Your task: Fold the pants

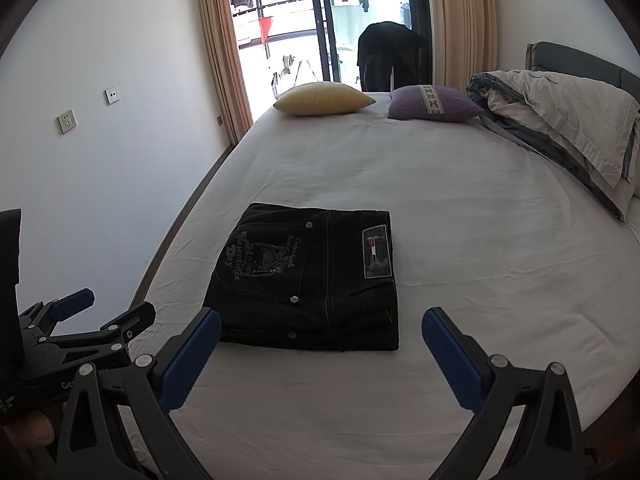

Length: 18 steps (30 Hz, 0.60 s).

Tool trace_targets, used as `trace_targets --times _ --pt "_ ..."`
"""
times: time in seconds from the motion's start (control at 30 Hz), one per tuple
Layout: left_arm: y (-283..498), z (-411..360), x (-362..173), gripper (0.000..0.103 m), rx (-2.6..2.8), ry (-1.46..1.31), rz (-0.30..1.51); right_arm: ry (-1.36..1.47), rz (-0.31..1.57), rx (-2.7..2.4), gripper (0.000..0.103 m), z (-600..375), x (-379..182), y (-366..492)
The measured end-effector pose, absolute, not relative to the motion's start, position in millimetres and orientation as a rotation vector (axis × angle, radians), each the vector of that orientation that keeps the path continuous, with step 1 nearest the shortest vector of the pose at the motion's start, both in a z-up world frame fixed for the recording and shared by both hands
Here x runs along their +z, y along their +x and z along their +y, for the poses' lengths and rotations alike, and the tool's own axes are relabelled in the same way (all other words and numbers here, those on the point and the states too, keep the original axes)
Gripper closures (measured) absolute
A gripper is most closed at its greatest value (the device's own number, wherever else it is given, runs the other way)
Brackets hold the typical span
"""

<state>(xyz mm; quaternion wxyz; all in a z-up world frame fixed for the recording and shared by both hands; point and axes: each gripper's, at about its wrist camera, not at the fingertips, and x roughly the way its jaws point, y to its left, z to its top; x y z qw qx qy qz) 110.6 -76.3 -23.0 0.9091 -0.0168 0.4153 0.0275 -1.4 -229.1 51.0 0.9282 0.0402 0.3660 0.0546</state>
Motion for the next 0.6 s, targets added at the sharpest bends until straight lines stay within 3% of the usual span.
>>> trace_targets --times 0.6 --pt "112.8 -73.9 -24.8 0.000 0.046 -0.035 0.864 0.085 0.767 0.120 0.000 -230.3 43.9 -6.5"
